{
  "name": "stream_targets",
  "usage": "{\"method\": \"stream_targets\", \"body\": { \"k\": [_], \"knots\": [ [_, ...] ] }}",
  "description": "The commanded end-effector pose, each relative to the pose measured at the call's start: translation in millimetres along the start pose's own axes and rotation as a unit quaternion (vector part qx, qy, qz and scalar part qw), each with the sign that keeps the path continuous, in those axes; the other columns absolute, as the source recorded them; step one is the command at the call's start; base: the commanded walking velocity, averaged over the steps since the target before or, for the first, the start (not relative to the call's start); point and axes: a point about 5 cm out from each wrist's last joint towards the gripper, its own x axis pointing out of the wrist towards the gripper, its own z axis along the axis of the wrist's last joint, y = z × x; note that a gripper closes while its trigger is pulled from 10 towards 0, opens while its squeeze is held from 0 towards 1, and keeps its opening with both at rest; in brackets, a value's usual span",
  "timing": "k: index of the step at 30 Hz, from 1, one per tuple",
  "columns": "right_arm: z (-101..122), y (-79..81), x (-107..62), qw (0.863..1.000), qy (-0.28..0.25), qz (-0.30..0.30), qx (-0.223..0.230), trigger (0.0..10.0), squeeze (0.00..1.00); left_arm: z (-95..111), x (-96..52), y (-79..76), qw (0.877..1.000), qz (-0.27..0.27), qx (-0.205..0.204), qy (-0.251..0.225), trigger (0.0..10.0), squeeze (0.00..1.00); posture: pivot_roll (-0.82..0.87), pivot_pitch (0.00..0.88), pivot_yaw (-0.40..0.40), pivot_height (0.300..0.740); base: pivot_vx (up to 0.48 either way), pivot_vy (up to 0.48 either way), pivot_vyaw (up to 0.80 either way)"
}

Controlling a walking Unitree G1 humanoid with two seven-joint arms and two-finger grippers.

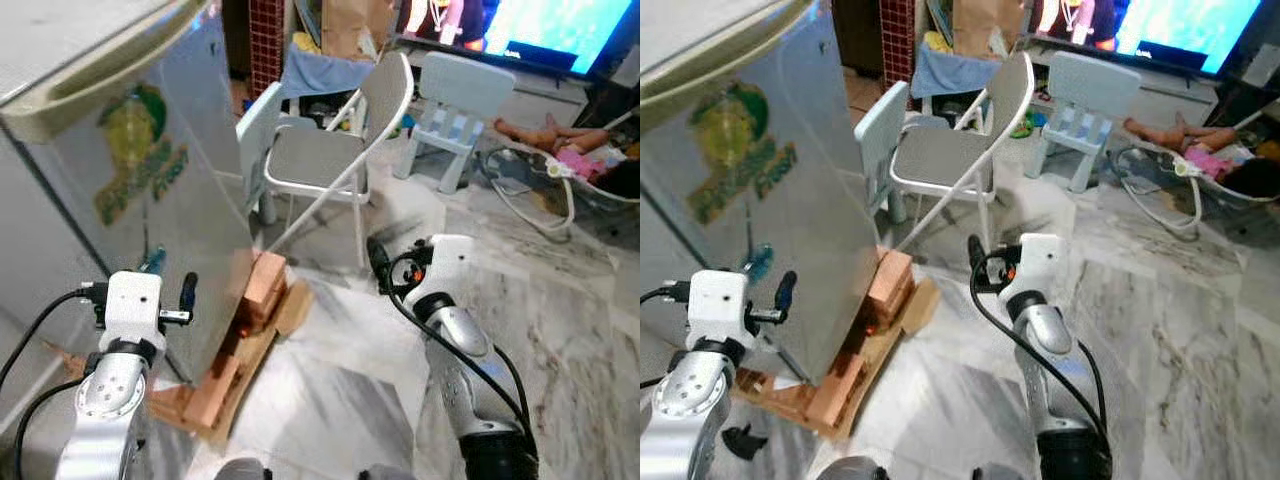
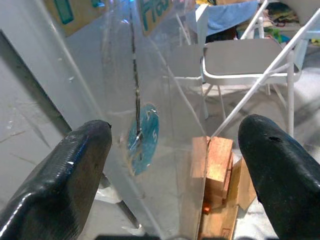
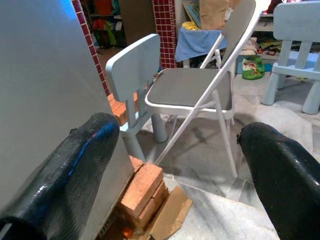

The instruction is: Restocking fridge

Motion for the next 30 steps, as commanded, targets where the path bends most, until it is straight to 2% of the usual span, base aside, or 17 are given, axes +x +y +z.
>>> {"method": "stream_targets", "body": {
  "k": [1, 7, 14, 17, 24, 27, 30],
  "knots": [
    [-2.8, -7.3, -2.7, 1.000, 0.007, -0.011, 0.000, 10.0, 0.00, 3.2, -0.7, -4.8, 1.000, -0.013, 0.000, -0.008, 10.0, 0.00, 0.12, 0.000, -0.053, 0.740, 0.000, 0.480, 0.00],
    [-2.4, -9.7, -1.4, 1.000, 0.010, -0.011, -0.003, 10.0, 0.00, 3.8, -3.5, -6.1, 1.000, -0.024, -0.005, -0.015, 10.0, 0.00, 0.12, 0.000, -0.061, 0.740, 0.000, 0.480, 0.00],
    [-3.1, -10.1, -3.2, 1.000, 0.015, -0.009, -0.005, 10.0, 0.00, 4.2, -10.8, -4.3, 0.999, -0.027, -0.008, -0.026, 10.0, 0.00, 0.12, 0.008, -0.074, 0.740, 0.000, 0.000, -0.80],
    [-3.3, -9.5, -4.0, 1.000, 0.017, -0.007, -0.005, 10.0, 0.00, 5.7, -10.9, -3.8, 0.999, -0.030, -0.022, -0.029, 10.0, 0.00, 0.12, 0.019, -0.079, 0.740, 0.000, 0.000, -0.80],
    [-3.2, -9.2, -5.6, 1.000, 0.019, -0.006, -0.006, 10.0, 0.00, 10.7, -6.0, 3.0, 0.999, -0.012, -0.023, -0.038, 10.0, 0.00, 0.12, 0.034, -0.077, 0.740, 0.000, 0.000, -0.80],
    [-2.8, -9.7, -7.6, 1.000, 0.019, -0.005, -0.008, 10.0, 0.00, 8.9, -6.0, 7.8, 0.999, 0.005, -0.014, -0.034, 10.0, 0.00, 0.12, 0.039, -0.076, 0.740, 0.000, 0.000, 0.00],
    [-3.0, -10.3, -9.2, 1.000, 0.021, -0.006, -0.008, 10.0, 0.00, 7.3, -4.3, 10.7, 0.999, 0.013, -0.030, -0.026, 10.0, 0.00, 0.11, 0.042, -0.077, 0.740, 0.000, 0.000, 0.00]
  ]
}}
